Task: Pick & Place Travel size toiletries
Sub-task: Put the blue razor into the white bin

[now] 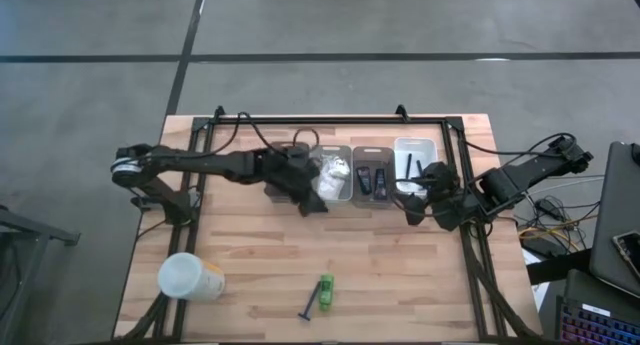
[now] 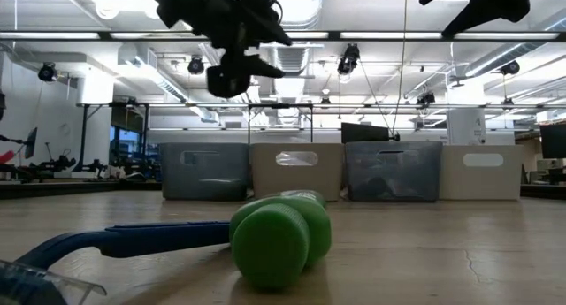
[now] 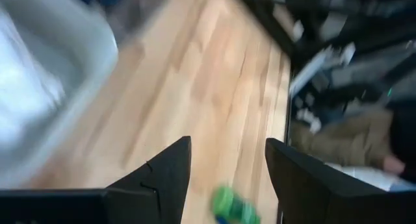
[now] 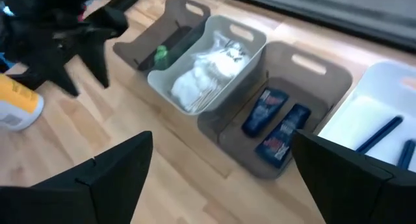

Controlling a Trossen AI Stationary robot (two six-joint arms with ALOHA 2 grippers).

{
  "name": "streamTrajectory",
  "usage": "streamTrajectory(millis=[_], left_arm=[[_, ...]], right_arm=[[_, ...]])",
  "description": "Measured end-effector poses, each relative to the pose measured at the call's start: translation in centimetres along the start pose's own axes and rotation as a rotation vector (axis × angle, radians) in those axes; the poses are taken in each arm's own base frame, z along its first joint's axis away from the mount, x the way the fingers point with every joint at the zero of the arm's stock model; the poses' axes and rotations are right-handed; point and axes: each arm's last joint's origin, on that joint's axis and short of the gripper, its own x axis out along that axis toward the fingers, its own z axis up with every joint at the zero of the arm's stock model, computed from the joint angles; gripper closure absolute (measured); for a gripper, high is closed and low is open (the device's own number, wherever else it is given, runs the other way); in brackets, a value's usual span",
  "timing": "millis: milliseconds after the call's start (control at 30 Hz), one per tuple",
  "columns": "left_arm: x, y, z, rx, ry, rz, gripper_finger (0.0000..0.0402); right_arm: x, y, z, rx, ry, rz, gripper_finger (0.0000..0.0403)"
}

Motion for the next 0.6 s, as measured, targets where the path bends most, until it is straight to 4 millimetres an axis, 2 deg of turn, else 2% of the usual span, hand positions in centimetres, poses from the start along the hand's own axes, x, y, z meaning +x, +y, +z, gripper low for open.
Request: streamTrajectory(millis=[367, 600], left_arm=[[1.6, -3.3, -5.8, 0.052, 0.28, 0.028, 0.02], [2.1, -5.2, -8.3, 0.062, 0.33, 0.036, 0.02]], right_arm=[[1.3, 1.1, -1.1, -0.028, 0.091, -0.022, 0.0064], [1.6, 1.5, -1.4, -0.044, 0.131, -0.003, 0.0083]])
